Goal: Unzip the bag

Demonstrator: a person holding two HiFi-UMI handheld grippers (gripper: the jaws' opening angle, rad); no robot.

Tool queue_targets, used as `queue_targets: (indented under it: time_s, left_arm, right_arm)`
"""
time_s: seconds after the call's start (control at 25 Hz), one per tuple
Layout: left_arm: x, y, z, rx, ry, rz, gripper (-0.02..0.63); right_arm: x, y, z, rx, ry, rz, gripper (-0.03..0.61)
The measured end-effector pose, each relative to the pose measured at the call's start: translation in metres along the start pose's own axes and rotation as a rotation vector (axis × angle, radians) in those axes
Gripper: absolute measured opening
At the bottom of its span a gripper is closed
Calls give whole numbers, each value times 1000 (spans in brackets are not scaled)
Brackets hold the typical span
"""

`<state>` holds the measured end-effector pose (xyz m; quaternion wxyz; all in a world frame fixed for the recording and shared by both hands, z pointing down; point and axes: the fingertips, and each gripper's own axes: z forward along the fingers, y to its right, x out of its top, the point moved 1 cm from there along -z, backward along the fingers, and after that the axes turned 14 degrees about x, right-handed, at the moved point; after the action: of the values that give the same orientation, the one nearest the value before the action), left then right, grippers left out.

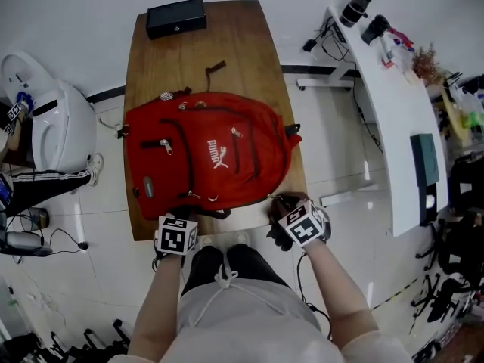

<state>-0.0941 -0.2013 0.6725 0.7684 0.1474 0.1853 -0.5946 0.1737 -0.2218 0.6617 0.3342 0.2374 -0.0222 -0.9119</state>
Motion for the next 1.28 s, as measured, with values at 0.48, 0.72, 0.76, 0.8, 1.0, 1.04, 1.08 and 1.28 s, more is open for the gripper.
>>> queue_targets:
  time_s: [0.48,0.72,0.76,0.8,1.0,1.04,1.08,1.28]
  left_arm:
    - [0,2,3,-14,-31,12,8]
    - [-2,4,5,0,-47,8,8]
    - [-1,4,5,2,-49,8,8]
    - [-1,4,5,4,-52,8,8]
    - [-2,3,5,8,-61,11,8]
    - [-2,3,5,7,-62,11,8]
    - [-1,3,5,5,-63,10,8]
    - [-2,3,6,5,-62,14,8]
  right_arm:
    - [-4,45,-12,-52,5,6,23]
    - [-5,70,-18,-64,10,40,23]
    - [-4,73,-19,-66,1,32,23]
    - [-2,76,-18,-68,-10,21,23]
    - [4,92,-22,-75,-18,35,23]
    - [6,94,-23,-77,-16,38,23]
    - [8,95,-23,-82,-16,35,23]
    - [9,94,-24,-95,-7,51,23]
